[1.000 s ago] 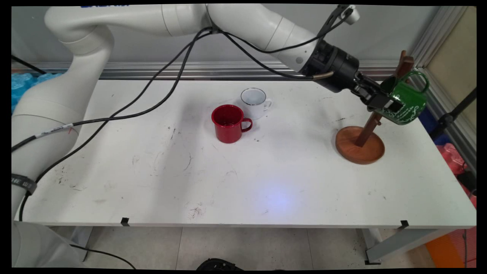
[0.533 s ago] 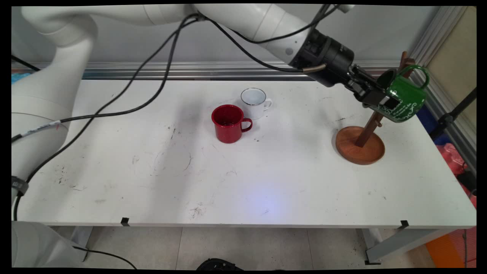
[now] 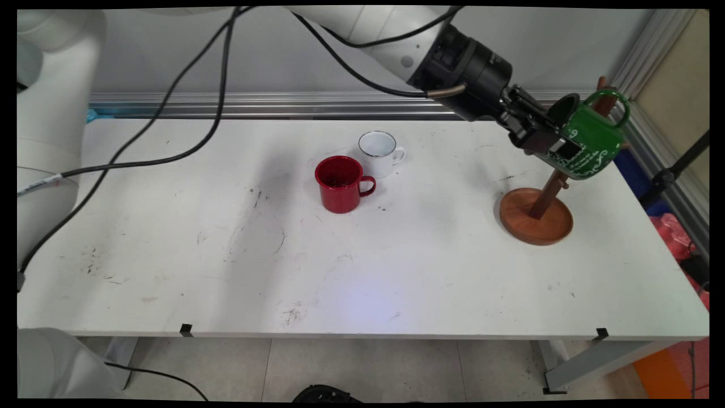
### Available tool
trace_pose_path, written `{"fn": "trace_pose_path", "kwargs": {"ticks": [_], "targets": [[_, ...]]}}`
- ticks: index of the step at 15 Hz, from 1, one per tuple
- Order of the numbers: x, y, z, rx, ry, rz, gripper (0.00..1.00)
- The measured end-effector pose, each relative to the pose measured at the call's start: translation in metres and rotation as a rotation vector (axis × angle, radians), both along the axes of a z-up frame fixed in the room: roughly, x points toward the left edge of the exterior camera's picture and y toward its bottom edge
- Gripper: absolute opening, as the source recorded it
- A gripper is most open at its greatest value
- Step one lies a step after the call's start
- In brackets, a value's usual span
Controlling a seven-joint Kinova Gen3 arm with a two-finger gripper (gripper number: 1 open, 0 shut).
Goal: Place the picked object on the table
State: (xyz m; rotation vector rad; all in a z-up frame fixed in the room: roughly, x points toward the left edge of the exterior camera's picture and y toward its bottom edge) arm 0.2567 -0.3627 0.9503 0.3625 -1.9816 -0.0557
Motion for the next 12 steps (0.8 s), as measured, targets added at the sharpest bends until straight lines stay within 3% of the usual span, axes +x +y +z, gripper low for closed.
{"fn": "trace_pose_path", "kwargs": {"ticks": [12], "targets": [[0.039, 0.061, 0.036, -0.051, -0.195, 0.082, 0.00]]}}
